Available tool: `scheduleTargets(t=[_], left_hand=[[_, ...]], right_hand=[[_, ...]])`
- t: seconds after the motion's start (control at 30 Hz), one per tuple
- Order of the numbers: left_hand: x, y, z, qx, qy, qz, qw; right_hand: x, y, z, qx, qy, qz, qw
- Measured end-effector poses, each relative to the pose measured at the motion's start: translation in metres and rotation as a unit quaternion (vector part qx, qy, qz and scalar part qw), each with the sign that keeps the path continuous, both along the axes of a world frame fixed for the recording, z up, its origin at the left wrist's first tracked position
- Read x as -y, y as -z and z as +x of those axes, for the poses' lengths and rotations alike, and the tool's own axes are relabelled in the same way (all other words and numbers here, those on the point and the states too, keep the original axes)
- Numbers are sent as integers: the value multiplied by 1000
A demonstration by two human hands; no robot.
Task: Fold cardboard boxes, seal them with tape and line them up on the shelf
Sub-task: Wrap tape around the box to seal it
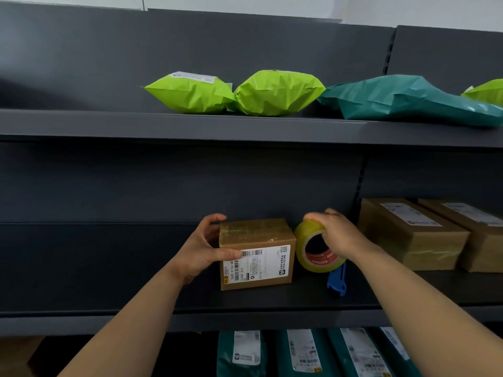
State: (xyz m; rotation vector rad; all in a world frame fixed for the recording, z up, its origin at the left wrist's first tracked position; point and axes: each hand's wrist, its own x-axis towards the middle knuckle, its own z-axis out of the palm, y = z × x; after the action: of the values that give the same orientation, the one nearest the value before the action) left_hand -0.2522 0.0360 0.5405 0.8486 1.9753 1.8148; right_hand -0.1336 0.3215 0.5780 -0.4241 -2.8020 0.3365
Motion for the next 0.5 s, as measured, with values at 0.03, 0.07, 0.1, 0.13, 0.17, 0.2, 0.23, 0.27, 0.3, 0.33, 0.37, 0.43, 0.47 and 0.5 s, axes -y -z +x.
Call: scheduleTargets(t=[0.03,0.07,0.1,0.13,0.17,0.2,0.23,0.27,0.3,0.33,0.37,0.43,0.47,0.5], left_hand=[[0,0,0,1,-1,2,1000],[0,1,-1,1,-2,4,1000],[0,2,-2,2,-1,5,1000],[0,3,-2,3,0,6,1000],[0,3,-3,2,2,5,1000],[0,3,-2,2,3,3,1000],[0,4,-2,2,3,-2,1000],[1,4,-2,3,3,-7,1000],[1,4,-3,5,2,-14,1000],[1,4,-3,7,3,-20,1000],[2,3,-3,9,3,-28,1000],[2,1,-3,7,2,-48,999],[2,-1,-2,4,3,-59,998],[2,-4,0,2,4,-66,998]], right_hand=[[1,2,-2,4,2,-2,1000],[1,4,-3,8,4,-1,1000],[2,5,-4,12,6,3,1000],[2,6,-4,16,7,9,1000],[2,7,-5,19,6,16,1000],[3,6,-4,23,4,22,999],[3,5,-3,30,2,28,999],[3,4,-3,40,1,39,998],[3,2,-2,54,1,54,997],[4,-1,-1,75,3,69,995],[6,-3,1,98,5,73,992],[13,-10,6,128,3,51,990],[18,-13,10,129,-7,34,991],[23,-16,14,123,-18,18,992]])
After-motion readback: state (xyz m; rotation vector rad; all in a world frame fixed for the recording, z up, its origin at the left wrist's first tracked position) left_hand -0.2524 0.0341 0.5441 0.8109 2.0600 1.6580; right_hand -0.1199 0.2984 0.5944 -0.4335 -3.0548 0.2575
